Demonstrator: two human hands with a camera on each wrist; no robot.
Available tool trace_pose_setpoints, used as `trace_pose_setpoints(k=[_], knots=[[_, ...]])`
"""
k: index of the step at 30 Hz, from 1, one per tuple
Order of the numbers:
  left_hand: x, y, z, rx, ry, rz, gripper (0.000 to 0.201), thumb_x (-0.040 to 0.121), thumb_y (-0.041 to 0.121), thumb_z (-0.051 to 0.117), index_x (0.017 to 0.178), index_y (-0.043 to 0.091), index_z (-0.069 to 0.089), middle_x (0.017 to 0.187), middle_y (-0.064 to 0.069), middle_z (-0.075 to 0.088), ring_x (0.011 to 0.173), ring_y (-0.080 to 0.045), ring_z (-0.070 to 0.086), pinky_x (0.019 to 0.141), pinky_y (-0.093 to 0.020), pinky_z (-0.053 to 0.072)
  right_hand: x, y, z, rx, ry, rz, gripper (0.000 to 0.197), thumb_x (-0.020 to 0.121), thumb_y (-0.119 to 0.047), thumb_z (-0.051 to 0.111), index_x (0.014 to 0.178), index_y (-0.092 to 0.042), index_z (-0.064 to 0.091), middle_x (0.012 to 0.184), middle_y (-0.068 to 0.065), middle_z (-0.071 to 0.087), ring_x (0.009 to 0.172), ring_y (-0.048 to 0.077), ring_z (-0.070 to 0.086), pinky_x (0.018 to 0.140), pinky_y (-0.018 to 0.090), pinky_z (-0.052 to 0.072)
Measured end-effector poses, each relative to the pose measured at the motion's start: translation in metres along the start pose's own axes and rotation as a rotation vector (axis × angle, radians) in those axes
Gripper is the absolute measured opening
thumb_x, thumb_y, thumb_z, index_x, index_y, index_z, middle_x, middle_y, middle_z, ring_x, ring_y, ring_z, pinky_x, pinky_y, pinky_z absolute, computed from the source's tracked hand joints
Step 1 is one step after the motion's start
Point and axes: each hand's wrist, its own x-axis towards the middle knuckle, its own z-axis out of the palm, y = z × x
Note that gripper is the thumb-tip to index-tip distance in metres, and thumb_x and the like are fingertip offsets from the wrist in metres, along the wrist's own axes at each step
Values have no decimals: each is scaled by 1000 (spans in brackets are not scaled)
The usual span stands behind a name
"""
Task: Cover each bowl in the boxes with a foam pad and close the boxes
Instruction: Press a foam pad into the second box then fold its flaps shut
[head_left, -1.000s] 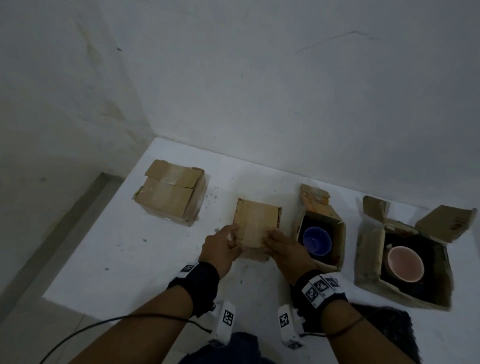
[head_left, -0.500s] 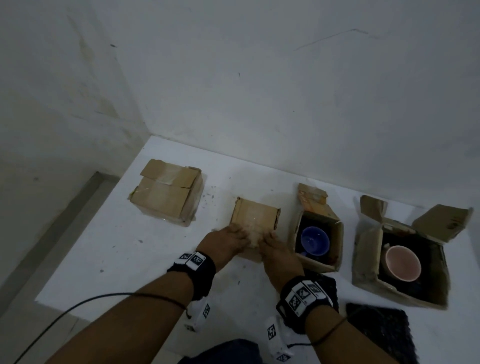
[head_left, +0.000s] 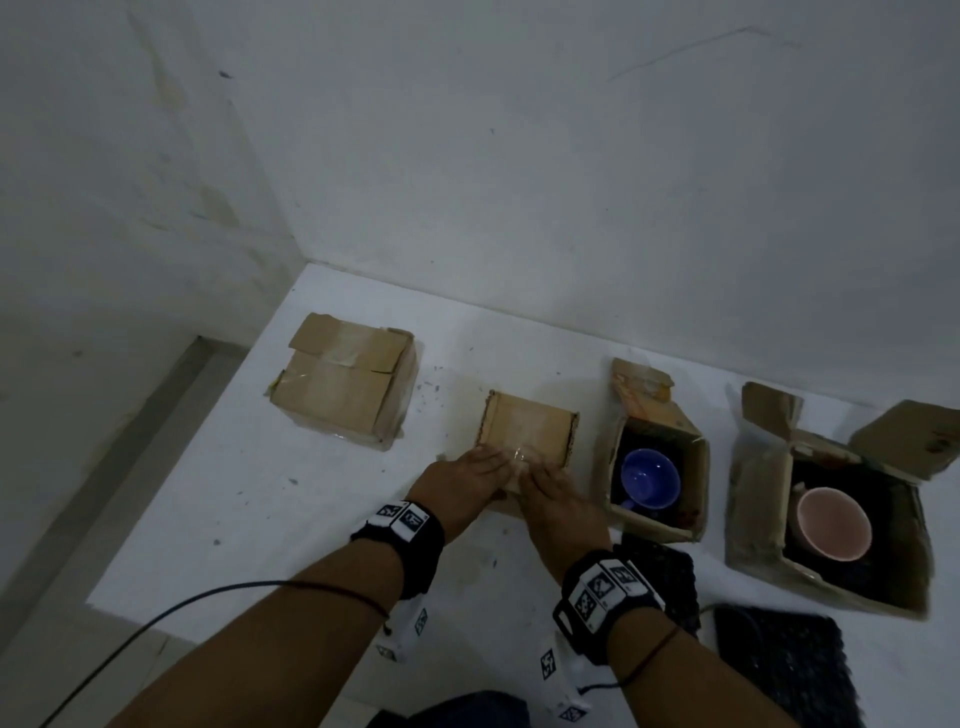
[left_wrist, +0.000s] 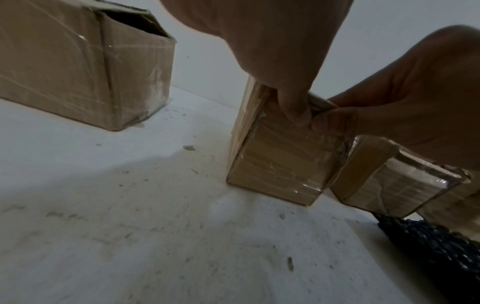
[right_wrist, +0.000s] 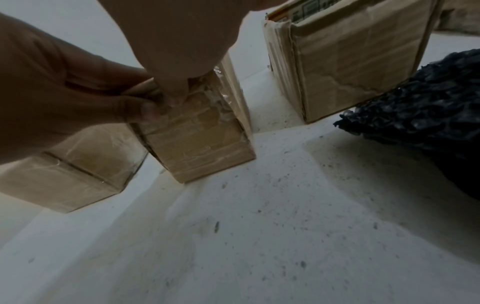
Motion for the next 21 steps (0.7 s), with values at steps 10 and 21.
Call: trace_pose_setpoints(k=[10, 21], knots=[[2, 2, 6, -54, -157, -141, 40, 91, 28, 61, 131, 18, 59, 141, -4, 54, 133, -23, 48, 98, -50, 48, 10, -4, 1, -56, -159, 102, 47, 98, -44, 32, 134, -19, 47, 148, 7, 40, 138, 27, 34, 102, 43, 40], [3, 3, 2, 39, -197, -143, 44, 84, 34, 68, 123, 17, 62, 132, -5, 61, 125, -24, 55, 84, -47, 54, 9, 2, -6, 61, -180, 83, 44, 95, -44, 34, 127, -18, 50, 138, 4, 51, 128, 25, 48, 97, 42, 46]])
